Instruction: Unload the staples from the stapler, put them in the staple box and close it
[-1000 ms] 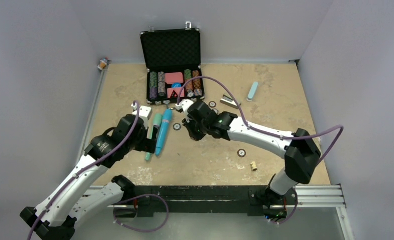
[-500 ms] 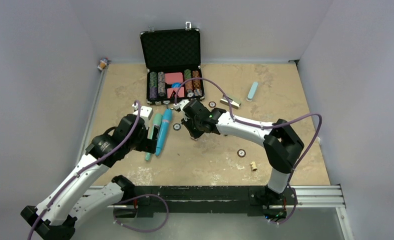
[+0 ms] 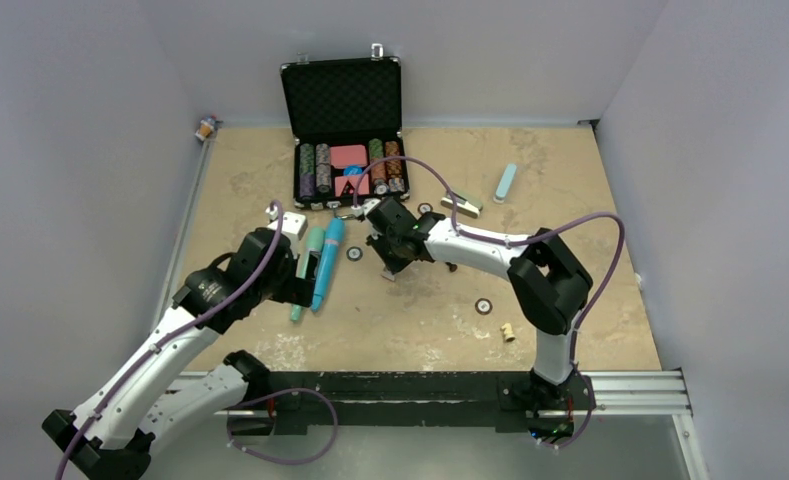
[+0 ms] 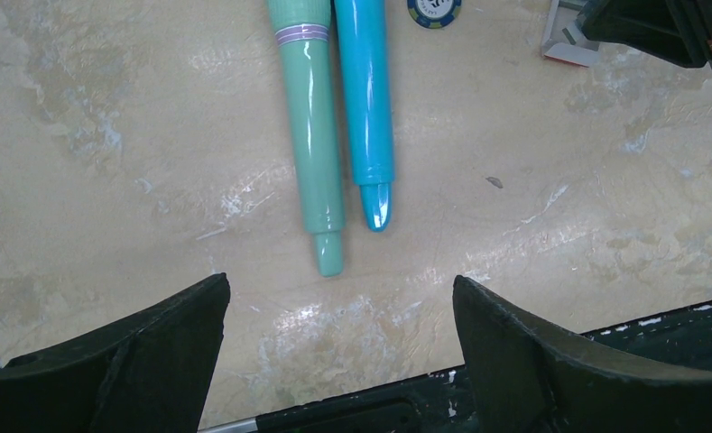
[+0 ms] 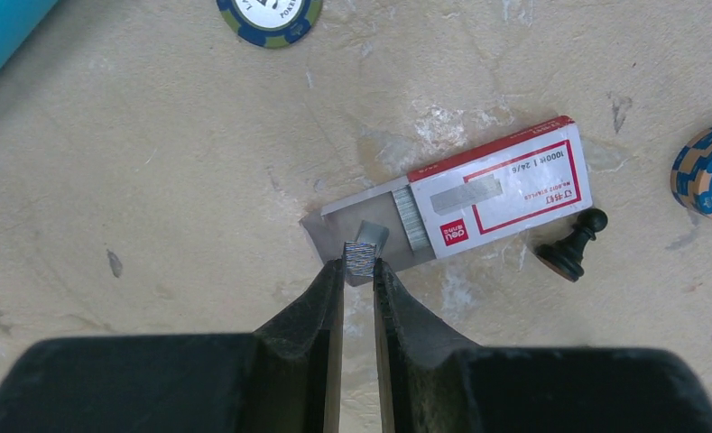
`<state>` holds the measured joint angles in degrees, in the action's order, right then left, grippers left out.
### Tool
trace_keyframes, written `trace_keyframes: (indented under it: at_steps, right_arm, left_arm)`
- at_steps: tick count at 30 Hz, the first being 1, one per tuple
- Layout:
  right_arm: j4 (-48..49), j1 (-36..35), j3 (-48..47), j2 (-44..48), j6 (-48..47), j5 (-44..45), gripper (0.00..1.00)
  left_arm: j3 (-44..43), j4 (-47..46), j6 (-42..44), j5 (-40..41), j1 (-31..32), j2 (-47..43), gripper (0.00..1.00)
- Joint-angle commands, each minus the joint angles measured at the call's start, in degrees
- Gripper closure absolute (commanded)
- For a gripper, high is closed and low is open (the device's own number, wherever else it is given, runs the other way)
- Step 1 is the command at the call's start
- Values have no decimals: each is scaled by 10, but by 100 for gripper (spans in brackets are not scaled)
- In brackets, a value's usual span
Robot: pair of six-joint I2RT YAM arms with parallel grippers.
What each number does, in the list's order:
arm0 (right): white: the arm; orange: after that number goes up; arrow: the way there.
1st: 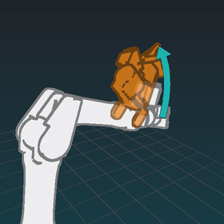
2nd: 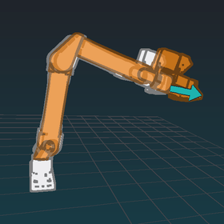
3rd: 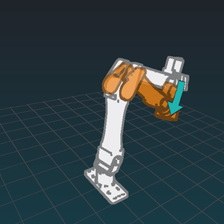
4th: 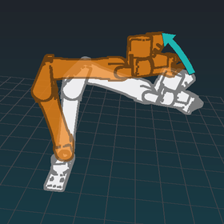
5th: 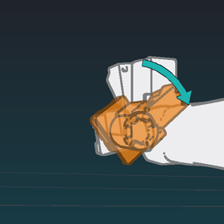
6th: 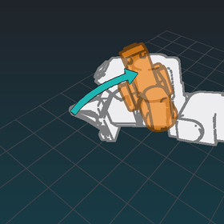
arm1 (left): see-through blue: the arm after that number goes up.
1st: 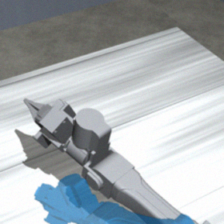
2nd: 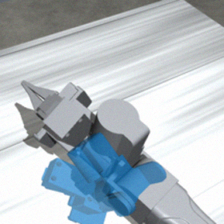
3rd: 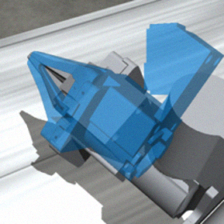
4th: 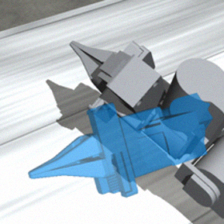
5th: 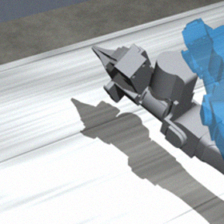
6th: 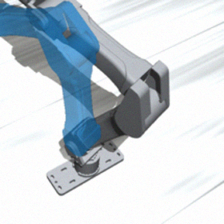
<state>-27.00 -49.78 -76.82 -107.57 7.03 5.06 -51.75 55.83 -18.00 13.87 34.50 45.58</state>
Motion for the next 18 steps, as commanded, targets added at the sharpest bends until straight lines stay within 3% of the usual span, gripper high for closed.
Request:
trace_keyframes:
  at_steps: [1,13,18]
  right_arm:
    - [5,5,-25,1,-5,8,100]
    - [1,7,-31,-16,-9,7,99]
    - [-1,8,-31,-17,-8,13,80]
  left_arm:
    - [-6,-6,2,-2,-4,2,3]
    - [-6,-5,2,-2,-3,4,4]
    - [-6,-6,2,-2,-4,3,4]
